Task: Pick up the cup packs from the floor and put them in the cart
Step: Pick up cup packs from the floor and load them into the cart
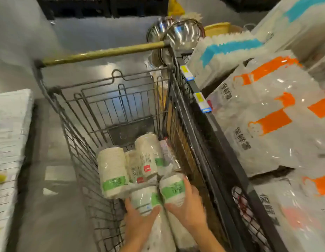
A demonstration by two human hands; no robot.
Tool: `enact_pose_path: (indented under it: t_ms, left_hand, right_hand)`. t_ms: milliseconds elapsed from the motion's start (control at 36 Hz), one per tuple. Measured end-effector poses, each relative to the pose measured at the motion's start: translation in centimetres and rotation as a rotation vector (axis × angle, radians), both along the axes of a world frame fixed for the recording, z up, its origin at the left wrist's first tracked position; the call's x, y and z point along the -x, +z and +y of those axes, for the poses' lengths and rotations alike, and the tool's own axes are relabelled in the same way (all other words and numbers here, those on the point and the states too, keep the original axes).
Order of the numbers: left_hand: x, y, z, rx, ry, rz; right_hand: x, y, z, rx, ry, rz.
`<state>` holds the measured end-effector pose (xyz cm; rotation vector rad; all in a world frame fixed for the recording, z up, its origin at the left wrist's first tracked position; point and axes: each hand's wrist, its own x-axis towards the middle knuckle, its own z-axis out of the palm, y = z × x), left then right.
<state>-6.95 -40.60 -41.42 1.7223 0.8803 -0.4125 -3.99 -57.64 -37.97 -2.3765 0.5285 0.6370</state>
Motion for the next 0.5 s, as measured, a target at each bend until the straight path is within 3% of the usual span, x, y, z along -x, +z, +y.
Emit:
enact_pose_path:
  t_ms: [167, 333, 417, 500]
  left_hand:
    - [-2.0, -8.2, -1.4, -0.064, 0.003, 0.137]
    - [-1.8, -12.2, -4.3, -0.241, -0.126, 0.228]
    - [-2.5, -13.0, -4.8, -0.220, -0.161, 0.278]
    - [-2.7, -13.1, -5.2, -0.193, -0.155, 0.307]
  right_hand:
    - [-1.9, -9.6, 0.0, -0.029, -0.116, 0.172]
    - [-2.4, -16.5, -1.3, -0.244, -0.206, 0.229]
    - [-3.0, -18.1, -1.0, -0.191, -0.287, 0.195]
    - [-3.5, -18.3, -0.8, -0.055, -0.236, 0.192]
